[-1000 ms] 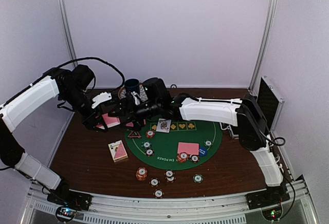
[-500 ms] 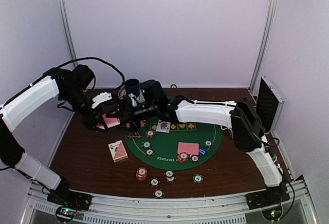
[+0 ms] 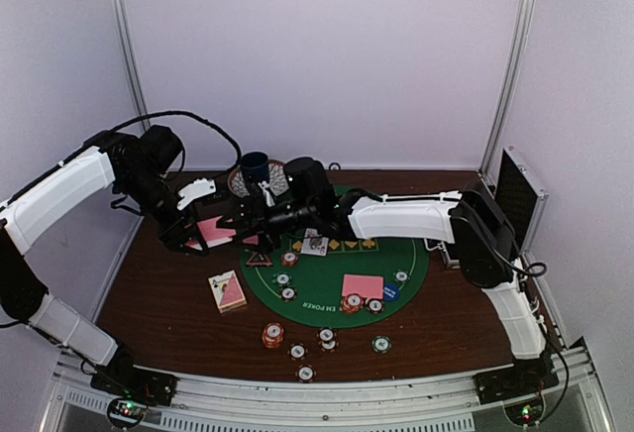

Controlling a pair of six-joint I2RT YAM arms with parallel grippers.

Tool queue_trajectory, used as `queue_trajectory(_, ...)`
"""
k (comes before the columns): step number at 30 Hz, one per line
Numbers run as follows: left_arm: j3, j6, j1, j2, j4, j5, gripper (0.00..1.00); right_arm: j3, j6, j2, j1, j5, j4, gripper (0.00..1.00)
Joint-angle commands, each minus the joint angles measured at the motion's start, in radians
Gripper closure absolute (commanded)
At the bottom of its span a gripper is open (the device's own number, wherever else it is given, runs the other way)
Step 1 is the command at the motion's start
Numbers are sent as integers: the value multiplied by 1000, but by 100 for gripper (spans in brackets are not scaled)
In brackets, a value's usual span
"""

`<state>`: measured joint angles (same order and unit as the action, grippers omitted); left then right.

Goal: Distribute texas hold em gaming equipment

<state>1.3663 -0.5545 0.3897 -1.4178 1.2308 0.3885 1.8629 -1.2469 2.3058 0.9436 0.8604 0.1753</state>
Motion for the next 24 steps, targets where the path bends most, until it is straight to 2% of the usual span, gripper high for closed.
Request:
queue_trajectory(1, 20, 2, -7, 21, -39, 20, 100, -46, -2, -49, -21, 14, -8, 35)
queue_trajectory(14, 17, 4, -7, 14, -39, 19, 100, -88, -50, -146, -22, 46, 106, 41)
queue_trajectory(24, 13, 5, -8, 19, -38, 13, 100, -127, -70, -164, -20, 65, 134, 67)
